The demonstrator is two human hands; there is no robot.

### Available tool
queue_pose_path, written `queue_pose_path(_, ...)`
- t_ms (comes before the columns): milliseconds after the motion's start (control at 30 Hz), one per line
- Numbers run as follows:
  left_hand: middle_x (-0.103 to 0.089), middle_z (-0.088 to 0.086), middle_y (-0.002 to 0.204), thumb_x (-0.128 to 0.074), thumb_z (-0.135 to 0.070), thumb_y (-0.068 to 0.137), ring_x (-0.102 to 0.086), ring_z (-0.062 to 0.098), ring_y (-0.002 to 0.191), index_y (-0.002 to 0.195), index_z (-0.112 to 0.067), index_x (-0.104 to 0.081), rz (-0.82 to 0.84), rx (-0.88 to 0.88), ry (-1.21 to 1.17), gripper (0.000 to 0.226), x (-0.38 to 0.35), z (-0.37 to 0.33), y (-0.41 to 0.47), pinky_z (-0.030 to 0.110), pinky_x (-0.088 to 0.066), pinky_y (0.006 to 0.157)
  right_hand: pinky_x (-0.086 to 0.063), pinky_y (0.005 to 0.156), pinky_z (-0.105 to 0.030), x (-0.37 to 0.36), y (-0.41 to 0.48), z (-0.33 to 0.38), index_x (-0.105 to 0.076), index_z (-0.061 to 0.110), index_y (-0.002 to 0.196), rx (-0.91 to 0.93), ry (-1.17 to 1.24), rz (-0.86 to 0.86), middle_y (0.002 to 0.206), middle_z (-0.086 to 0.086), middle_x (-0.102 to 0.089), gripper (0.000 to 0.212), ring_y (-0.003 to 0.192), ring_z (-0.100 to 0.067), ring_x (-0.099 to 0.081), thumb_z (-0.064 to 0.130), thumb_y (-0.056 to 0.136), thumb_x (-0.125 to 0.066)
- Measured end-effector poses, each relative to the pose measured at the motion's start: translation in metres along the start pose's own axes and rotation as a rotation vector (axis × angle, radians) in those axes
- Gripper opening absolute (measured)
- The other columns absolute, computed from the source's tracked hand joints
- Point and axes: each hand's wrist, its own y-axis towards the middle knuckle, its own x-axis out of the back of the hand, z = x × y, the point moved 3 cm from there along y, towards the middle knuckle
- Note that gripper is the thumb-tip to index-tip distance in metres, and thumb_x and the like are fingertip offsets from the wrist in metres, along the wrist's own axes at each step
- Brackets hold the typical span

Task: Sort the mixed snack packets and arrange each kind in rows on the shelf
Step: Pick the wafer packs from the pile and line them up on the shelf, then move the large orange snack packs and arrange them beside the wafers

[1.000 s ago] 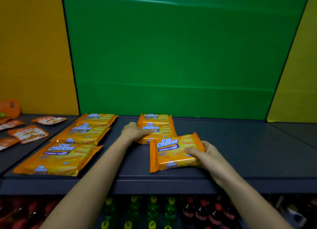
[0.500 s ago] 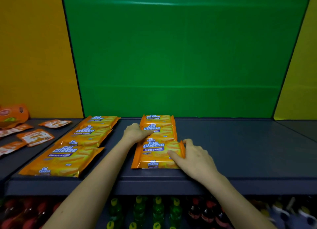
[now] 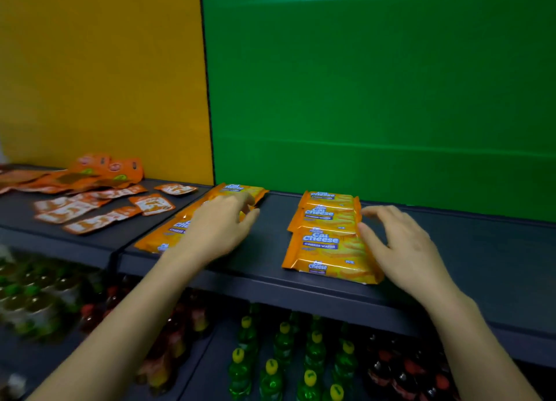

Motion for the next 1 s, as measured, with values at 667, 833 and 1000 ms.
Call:
queue_pose_path(667, -0.073, 0.003, 0.083, -0.067, -0.027, 0.081, -0.068, 0.024, 0.068, 0.093, -0.016, -0.069, -0.157, 0.469, 0.422, 0.016, 0.144, 0.264, -0.235, 0.022, -0.037, 0.046, -0.042, 0.088, -0.029, -0.134, 0.005, 0.242, -0.060, 0.023, 0.110, 0.479, 0.258, 0.197, 0.111, 0.009, -0.061, 0.021, 0.109, -0.013, -0.054, 0.026, 0.092, -0.051)
queue_pose_path(833, -0.073, 0.006, 0.075, -0.076, -0.015, 0.073, -0.068, 0.025, 0.063, 0.090, -0.011, -0.070, -0.181, 0.403, 0.467, 0.019, 0.170, 0.340, -0.246, 0.024, -0.044, 0.049, -0.040, 0.088, -0.027, -0.171, 0.007, 0.299, -0.058, 0.024, 0.114, 0.445, 0.212, 0.181, 0.114, 0.009, -0.059, 0.023, 0.111, -0.013, -0.052, 0.026, 0.093, -0.050)
queue_pose_path(1000, -0.072, 0.004, 0.079, -0.068, -0.026, 0.080, -0.067, 0.023, 0.068, 0.096, -0.015, -0.068, -0.165, 0.379, 0.442, 0.019, 0.192, 0.415, -0.232, 0.027, -0.045, 0.054, -0.039, 0.095, -0.029, -0.199, 0.027, 0.356, -0.056, 0.023, 0.120, 0.396, 0.159, 0.184, 0.125, 0.007, -0.057, 0.027, 0.120, -0.014, -0.048, 0.025, 0.094, -0.048)
